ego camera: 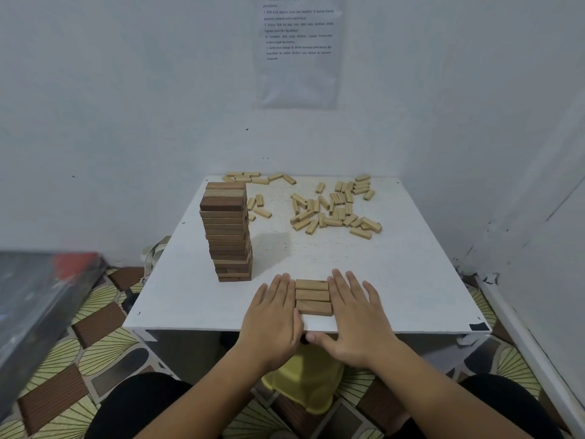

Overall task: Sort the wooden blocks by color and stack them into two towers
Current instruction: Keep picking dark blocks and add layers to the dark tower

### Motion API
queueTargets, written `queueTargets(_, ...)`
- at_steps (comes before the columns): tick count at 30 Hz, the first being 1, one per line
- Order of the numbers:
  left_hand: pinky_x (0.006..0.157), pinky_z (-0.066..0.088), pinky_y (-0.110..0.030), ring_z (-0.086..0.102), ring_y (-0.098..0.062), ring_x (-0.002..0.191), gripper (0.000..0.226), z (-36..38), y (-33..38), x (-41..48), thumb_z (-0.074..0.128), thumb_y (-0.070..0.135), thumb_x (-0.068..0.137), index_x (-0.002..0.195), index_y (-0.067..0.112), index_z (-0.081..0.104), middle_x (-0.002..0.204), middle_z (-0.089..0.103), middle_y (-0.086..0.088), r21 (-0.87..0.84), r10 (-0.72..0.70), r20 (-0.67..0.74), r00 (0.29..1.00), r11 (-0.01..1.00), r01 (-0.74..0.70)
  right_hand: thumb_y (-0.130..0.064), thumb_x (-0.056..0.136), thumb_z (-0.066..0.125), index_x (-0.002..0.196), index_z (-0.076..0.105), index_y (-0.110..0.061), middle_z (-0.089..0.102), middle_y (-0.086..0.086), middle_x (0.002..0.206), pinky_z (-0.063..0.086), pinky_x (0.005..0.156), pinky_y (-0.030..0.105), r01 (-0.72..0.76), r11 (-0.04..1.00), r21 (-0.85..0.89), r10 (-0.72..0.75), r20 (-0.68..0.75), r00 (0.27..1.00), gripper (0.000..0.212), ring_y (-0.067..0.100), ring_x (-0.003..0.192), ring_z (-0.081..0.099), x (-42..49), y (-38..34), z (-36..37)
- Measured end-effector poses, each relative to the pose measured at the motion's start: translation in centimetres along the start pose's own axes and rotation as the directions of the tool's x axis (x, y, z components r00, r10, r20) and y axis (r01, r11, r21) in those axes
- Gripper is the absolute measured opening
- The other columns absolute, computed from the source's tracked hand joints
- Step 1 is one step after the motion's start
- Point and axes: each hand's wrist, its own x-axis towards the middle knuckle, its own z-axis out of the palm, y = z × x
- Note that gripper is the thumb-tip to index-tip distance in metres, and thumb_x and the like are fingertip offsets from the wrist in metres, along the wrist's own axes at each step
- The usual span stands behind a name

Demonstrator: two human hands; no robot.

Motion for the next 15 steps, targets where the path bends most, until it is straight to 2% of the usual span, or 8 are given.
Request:
queueTargets(10, 0.130, -0.001, -0.041, -0.010, -0.023, 0.159, 0.083, 0.09, 0.17, -0.30, -0.011, 0.049, 0.093, 0.164, 0.008, -0.001, 0.173, -0.006, -0.011, -0.012, -0.014, 0.020, 1.000, 1.000, 0.015, -0.094, 0.076, 0.025, 0.163, -0.005, -0.016, -0.016, 0.003, 0.170, -0.004, 0.126, 0.052, 0.002, 1.000, 0.031, -0.001, -0.035, 0.999, 0.121, 0.024, 0.156, -0.017, -0.03, 0.00, 0.21)
queueTargets(15, 0.130, 0.001, -0.042, -0.009, -0.024, 0.160, 0.085, -0.36, 0.72, -0.25, -0.014, 0.049, 0.090, 0.164, 0.008, -0.003, 0.173, -0.006, -0.010, -0.001, -0.039, 0.027, 0.999, 0.999, 0.040, -0.095, 0.072, 0.031, 0.162, -0.010, -0.014, -0.021, 0.004, 0.169, -0.007, 0.126, 0.053, -0.026, 1.000, 0.014, 0.026, 0.007, 1.000, 0.128, 0.025, 0.155, -0.022, 0.17, -0.40, 0.02)
